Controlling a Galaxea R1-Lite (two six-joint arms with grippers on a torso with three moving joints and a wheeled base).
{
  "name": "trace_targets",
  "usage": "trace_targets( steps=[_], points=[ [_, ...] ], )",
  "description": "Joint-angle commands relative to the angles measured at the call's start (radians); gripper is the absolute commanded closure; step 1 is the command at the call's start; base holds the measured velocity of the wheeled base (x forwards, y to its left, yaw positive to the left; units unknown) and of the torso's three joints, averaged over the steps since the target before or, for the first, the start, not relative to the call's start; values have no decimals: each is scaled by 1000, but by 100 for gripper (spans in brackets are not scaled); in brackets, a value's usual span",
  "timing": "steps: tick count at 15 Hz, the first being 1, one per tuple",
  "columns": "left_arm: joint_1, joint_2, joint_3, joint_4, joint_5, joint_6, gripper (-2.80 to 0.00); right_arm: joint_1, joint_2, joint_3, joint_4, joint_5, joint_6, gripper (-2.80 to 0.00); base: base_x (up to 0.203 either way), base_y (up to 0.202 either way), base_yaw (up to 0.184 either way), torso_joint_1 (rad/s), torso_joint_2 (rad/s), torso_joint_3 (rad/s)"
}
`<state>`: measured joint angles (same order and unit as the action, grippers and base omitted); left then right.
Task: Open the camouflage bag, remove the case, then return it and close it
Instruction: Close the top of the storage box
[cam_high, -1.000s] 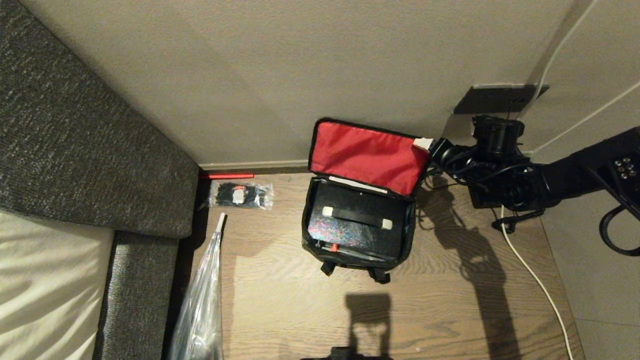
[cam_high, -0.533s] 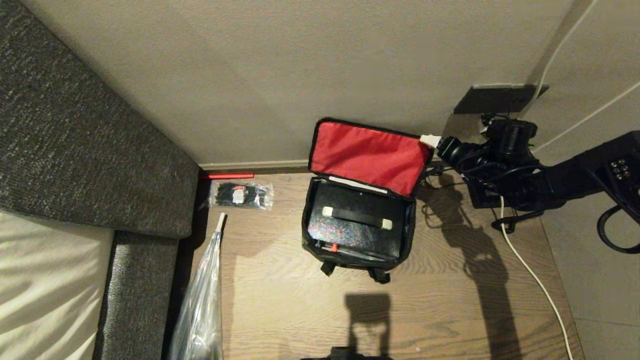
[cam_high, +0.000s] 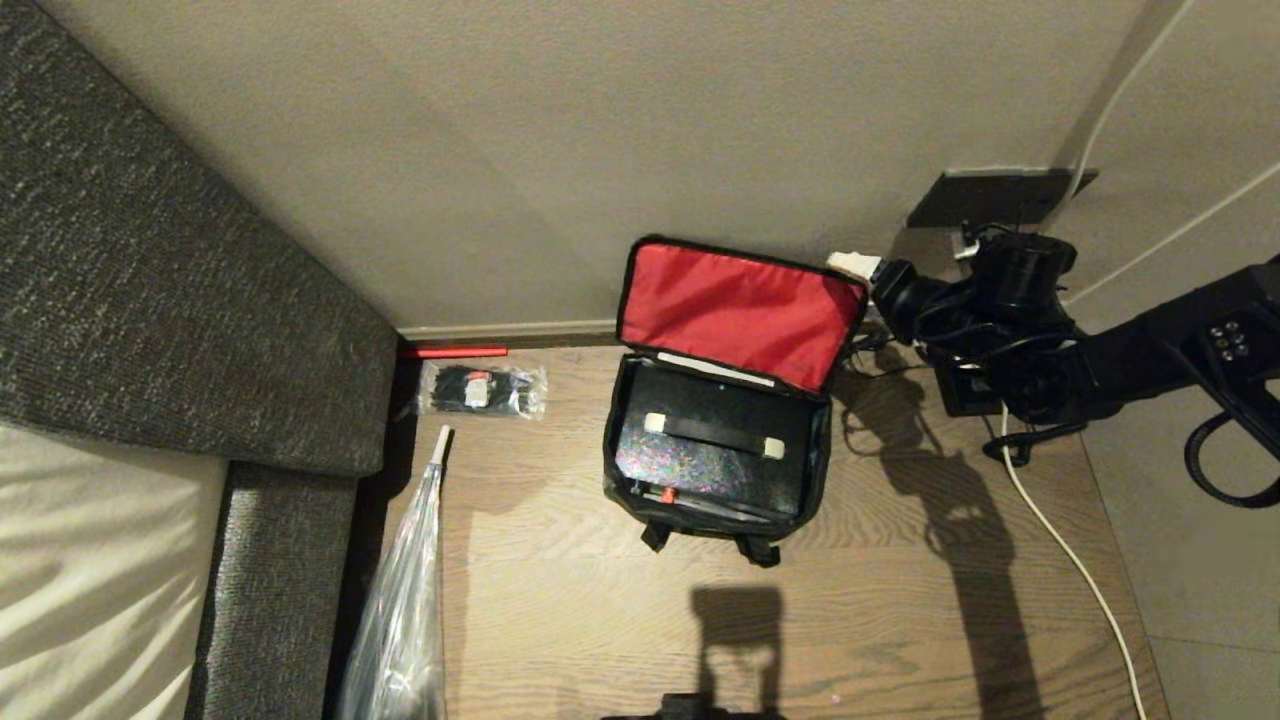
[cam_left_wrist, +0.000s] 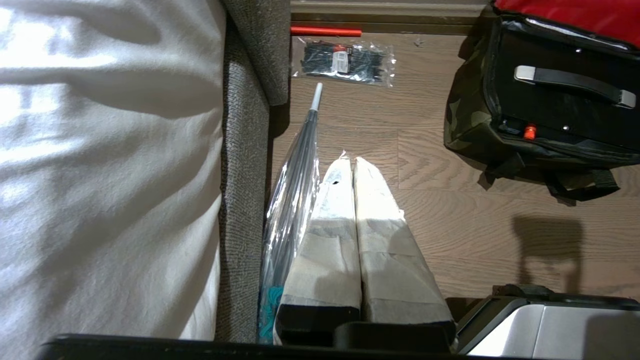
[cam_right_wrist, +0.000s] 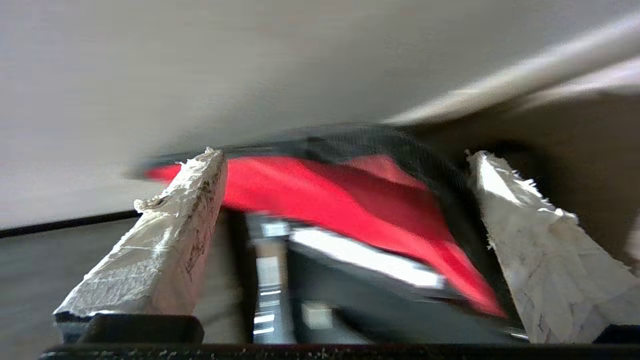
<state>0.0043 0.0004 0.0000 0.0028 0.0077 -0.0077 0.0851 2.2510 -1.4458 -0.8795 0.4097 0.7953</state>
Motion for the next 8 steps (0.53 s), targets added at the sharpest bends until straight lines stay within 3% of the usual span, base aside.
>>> trace_targets(
  steps=[1, 4, 8],
  points=[
    [0, -2, 3, 0, 0, 0, 0, 3, -47, 40, -58, 63, 94, -280, 0, 0, 0, 0, 0, 0],
    [0, -2, 3, 0, 0, 0, 0, 7, -142, 172, -64, 148, 147, -280, 0, 0, 0, 0, 0, 0],
    [0, -2, 3, 0, 0, 0, 0, 40, -242, 339, -14, 161, 206, -280, 0, 0, 0, 0, 0, 0]
  ],
)
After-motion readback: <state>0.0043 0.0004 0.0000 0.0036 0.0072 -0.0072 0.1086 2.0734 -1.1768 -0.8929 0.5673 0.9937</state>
